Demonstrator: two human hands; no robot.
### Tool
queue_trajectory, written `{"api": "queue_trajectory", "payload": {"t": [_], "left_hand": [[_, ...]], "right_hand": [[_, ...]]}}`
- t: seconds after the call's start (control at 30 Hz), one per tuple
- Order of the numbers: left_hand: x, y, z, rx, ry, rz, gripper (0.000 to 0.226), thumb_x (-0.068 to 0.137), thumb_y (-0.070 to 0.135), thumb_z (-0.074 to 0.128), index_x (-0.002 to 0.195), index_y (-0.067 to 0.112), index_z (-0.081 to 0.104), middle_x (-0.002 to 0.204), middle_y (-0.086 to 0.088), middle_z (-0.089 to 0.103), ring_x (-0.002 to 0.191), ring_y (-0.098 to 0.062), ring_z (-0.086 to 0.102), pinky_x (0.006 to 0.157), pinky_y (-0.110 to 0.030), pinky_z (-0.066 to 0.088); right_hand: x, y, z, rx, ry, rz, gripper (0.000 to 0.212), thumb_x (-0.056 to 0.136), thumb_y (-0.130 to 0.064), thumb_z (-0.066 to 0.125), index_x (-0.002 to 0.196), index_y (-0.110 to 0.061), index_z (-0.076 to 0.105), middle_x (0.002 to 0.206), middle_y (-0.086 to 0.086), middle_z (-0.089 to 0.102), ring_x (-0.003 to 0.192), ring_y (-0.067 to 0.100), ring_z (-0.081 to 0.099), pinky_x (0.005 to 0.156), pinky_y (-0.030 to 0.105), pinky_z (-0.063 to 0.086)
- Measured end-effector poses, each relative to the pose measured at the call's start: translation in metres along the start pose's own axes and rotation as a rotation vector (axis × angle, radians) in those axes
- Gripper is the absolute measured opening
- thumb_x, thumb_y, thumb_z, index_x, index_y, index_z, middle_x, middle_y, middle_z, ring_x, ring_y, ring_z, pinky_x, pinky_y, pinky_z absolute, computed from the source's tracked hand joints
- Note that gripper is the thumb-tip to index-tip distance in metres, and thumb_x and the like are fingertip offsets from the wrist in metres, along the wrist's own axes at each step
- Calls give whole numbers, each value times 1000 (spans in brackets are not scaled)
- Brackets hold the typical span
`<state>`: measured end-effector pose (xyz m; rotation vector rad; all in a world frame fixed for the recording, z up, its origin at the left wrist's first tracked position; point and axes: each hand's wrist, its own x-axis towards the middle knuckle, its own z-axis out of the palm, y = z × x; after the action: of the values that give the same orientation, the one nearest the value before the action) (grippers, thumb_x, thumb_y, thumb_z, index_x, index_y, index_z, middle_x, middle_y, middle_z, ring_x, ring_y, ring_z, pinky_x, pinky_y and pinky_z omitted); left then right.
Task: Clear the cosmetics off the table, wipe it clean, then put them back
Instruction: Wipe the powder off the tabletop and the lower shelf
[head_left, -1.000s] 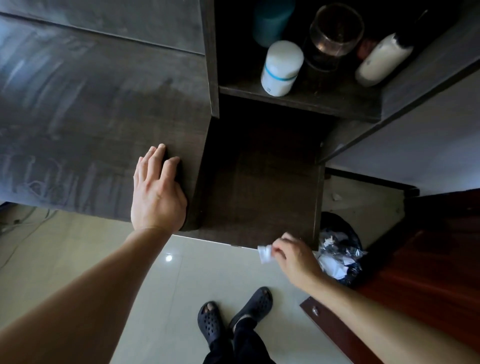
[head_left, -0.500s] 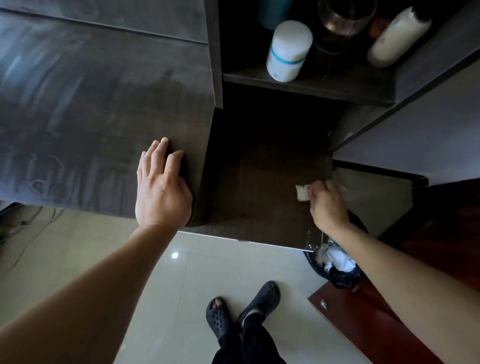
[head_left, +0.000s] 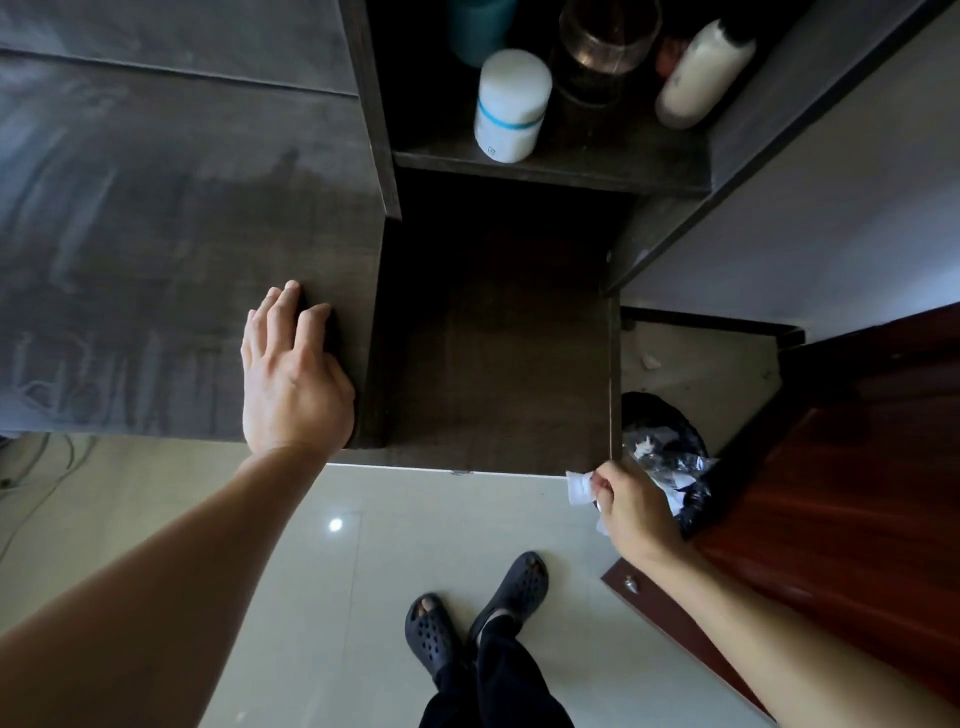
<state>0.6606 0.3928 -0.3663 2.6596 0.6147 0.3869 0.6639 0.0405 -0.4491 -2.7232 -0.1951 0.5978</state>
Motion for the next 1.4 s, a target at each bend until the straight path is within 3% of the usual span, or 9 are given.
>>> {"api": "queue_trajectory", "payload": {"t": [0.23,0.4,0.63,0.7,0.87,1.03,1.1,1.2,1.4], "left_hand": [[1,0,1,-4,5,8,46,78,5,34,117,1,58,140,-21,45,134,-39,34,110,-53,28],[0,0,0,-11,3,13,44,79,2,37,117,0,57,140,-22,44,134,-40,33,110,-53,27],[1,1,0,-8,0,19,44,79,4,36,116,-2,58,139,-23,45,133,-40,35,109,-54,29],[1,0,0,-5,-1,22,43,79,2,38,116,-2,58,139,-24,45,133,-41,35,109,-55,29],[1,-1,0,8,-3,30,41,81,3,37,115,-2,58,138,-24,46,132,-42,35,110,-54,27],[2,-2,0,13,0,28,43,82,8,32,114,-2,59,137,-25,47,131,-43,37,111,-54,28],[1,-1,0,13,2,31,44,82,8,32,114,-2,59,137,-25,47,131,-43,37,111,-54,28],[2,-2,1,12,3,31,43,82,6,32,115,-2,59,138,-25,47,131,-43,37,111,-54,28],[2,-1,1,19,1,20,43,83,6,33,116,-2,59,138,-25,47,132,-41,37,112,-53,27]], "right_hand": [[33,-27,9,130,289,303,8,88,-7,56,86,-5,63,92,19,59,81,37,56,66,35,40],[-45,-53,49,182,-56,97,19,82,-1,52,75,-17,58,82,2,55,73,21,56,65,25,37],[93,-33,-19,269,324,436,13,87,-9,54,92,-5,66,99,21,63,91,36,59,72,32,41],[81,-57,-2,203,280,365,12,85,-6,53,90,-7,64,97,16,58,85,31,57,71,34,43],[27,-95,32,128,-36,-186,10,85,-9,56,78,-12,62,80,5,52,69,24,53,61,29,33],[155,-63,-56,178,368,177,11,88,-9,54,85,-8,65,77,7,53,75,22,50,55,12,39],[187,-48,-75,93,336,185,12,88,-8,56,88,-5,67,95,16,57,85,30,55,71,25,40],[187,-39,-65,57,293,175,15,91,-8,54,96,-4,67,107,24,55,93,36,57,71,27,34],[121,-9,-36,63,264,178,13,89,-9,53,92,-7,65,89,21,66,79,38,62,68,37,48]]}}
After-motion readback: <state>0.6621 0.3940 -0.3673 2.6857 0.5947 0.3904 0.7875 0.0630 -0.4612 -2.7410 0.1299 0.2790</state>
